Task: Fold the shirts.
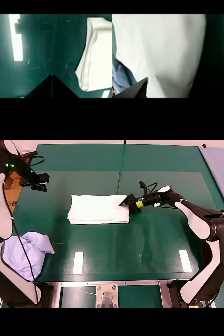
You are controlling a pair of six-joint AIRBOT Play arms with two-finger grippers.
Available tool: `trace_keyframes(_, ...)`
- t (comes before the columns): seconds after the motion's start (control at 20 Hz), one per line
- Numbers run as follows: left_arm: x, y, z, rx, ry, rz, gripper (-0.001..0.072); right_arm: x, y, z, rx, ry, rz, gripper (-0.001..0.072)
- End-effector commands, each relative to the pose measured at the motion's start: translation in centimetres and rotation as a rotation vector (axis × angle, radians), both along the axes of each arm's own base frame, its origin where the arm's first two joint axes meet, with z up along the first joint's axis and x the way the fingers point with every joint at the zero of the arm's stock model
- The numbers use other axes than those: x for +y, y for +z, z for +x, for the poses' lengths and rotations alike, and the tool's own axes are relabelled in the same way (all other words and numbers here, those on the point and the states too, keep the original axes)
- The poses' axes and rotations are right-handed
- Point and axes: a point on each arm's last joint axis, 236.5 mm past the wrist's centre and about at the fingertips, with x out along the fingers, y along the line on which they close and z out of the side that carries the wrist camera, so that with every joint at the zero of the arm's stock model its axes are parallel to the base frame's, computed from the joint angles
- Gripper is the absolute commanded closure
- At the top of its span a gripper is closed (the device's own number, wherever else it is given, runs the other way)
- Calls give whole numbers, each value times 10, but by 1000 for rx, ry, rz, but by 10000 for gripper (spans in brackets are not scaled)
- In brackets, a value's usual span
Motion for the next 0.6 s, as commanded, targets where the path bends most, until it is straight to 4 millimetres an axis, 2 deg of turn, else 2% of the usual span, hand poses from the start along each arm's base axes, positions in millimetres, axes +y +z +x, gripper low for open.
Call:
trace_keyframes(0.0,0,0,0,-1,-1,0,684,37,2,7,-31,-10,19,158)
trace_keyframes(0.05,0,0,0,-1,-2,0,684,41,8,8,-34,-6,28,164)
trace_keyframes(0.1,0,0,0,0,-3,0,685,42,13,9,-40,0,35,350)
trace_keyframes(0.15,0,0,-1,1,-3,0,684,43,18,10,-46,9,42,506)
trace_keyframes(0.2,0,0,-1,2,-4,0,684,44,24,10,-48,22,53,620)
trace_keyframes(0.25,0,0,-1,4,-4,0,684,44,33,10,-50,38,67,690)
trace_keyframes(0.35,0,0,-2,9,-5,0,684,40,59,15,-66,55,96,696)
trace_keyframes(0.4,0,0,-2,9,-4,-1,684,31,81,21,-92,48,108,696)
trace_keyframes(0.45,0,0,-2,9,-4,-1,684,15,101,30,-130,33,99,696)
trace_keyframes(0.55,-1,0,-2,9,-6,-4,684,-39,147,46,-202,-49,37,697)
